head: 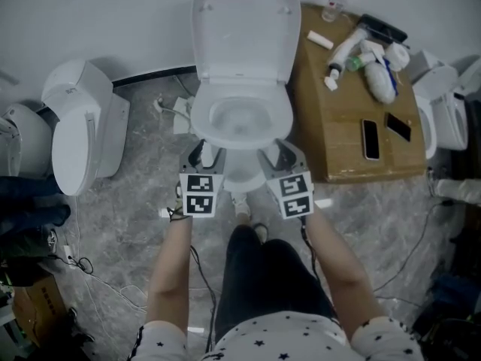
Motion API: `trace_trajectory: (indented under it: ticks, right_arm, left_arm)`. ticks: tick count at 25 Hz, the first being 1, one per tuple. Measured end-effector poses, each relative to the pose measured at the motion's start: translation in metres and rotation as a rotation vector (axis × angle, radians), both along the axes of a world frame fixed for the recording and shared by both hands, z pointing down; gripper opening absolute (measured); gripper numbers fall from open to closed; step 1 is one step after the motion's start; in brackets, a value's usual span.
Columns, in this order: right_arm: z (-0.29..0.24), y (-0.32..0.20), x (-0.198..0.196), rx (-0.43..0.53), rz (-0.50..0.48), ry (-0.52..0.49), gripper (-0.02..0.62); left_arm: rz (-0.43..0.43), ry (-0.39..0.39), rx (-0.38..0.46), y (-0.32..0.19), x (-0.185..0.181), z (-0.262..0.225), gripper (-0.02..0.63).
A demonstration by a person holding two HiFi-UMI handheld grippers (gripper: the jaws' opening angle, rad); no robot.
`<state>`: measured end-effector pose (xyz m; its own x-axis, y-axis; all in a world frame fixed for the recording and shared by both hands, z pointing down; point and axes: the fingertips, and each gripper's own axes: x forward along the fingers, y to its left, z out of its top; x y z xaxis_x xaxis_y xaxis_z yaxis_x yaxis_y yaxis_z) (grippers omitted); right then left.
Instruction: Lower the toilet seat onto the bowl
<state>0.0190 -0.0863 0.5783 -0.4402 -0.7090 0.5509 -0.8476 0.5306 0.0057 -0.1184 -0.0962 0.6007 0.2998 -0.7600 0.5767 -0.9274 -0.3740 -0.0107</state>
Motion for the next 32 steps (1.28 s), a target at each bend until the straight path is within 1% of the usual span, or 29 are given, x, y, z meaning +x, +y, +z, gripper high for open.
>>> trace_trajectory:
  ticks: [15,23,32]
  right_arm:
    - [0.029,0.027,-0.003,0.000,-0.016,0.018,0.193]
    - [0.044,0.038,-0.003,-0.006,-0.015,0.026,0.193]
    - [0.065,0.051,-0.003,-0.016,-0.024,0.032,0.193]
  left_arm:
    - [-0.011,-0.001,-0.006,0.027,-0.002,0.030,0.216]
    - [-0.024,0.007,-0.024,0.038,-0.002,0.046,0.216]
    - [-0.025,-0.005,-0.053,0.052,-0.003,0.069,0.216]
